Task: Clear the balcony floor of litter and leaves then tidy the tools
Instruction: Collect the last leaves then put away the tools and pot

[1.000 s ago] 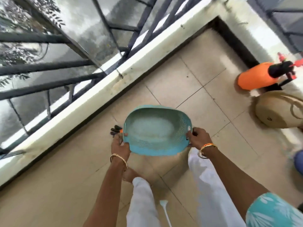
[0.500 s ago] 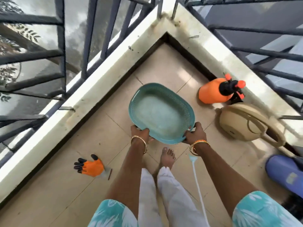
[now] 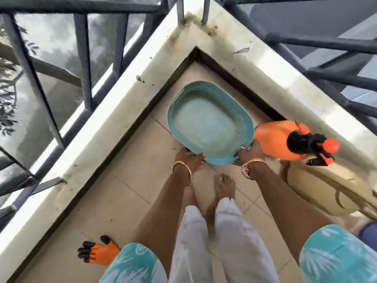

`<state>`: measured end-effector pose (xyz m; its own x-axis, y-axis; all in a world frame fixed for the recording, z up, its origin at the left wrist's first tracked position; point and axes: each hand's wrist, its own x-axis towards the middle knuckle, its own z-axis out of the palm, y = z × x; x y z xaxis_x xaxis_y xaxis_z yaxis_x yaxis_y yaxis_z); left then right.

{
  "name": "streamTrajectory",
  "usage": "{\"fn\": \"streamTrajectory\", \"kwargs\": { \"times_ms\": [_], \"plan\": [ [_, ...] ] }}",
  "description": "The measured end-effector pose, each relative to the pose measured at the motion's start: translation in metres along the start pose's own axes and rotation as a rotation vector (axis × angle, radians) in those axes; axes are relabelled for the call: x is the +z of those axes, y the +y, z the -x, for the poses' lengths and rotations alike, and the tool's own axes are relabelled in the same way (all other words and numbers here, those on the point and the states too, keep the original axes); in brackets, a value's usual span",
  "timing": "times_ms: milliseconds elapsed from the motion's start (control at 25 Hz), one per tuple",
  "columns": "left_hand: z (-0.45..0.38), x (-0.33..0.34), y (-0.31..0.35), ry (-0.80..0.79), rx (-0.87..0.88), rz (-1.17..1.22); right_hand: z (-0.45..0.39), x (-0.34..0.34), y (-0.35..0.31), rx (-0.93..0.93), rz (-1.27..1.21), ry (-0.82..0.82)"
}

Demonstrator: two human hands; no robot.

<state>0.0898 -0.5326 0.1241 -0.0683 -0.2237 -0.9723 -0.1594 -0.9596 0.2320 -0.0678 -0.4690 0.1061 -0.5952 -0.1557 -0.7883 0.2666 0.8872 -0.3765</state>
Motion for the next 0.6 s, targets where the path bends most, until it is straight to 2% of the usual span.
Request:
{"fn": "streamTrajectory", "kwargs": {
  "times_ms": [200,320,520,600],
  "plan": [
    [-0.068,0.03,0.045,0.124,0.053,0.052,-0.104,0.043,-0.017,-0.008,0.049,-0.014],
    [-0.099,0.041,0.061,0.177,0.111,0.038,-0.108,0.05,-0.056,-0.008,0.073,-0.001],
    [-0.138,0.053,0.074,0.262,0.065,0.038,-0.139,0.057,-0.07,0.025,0.061,0.005],
    [-0.144,0.057,0.077,0.249,0.081,0.004,-0.146,0.057,-0.075,0.026,0.085,0.01]
  ]
}}
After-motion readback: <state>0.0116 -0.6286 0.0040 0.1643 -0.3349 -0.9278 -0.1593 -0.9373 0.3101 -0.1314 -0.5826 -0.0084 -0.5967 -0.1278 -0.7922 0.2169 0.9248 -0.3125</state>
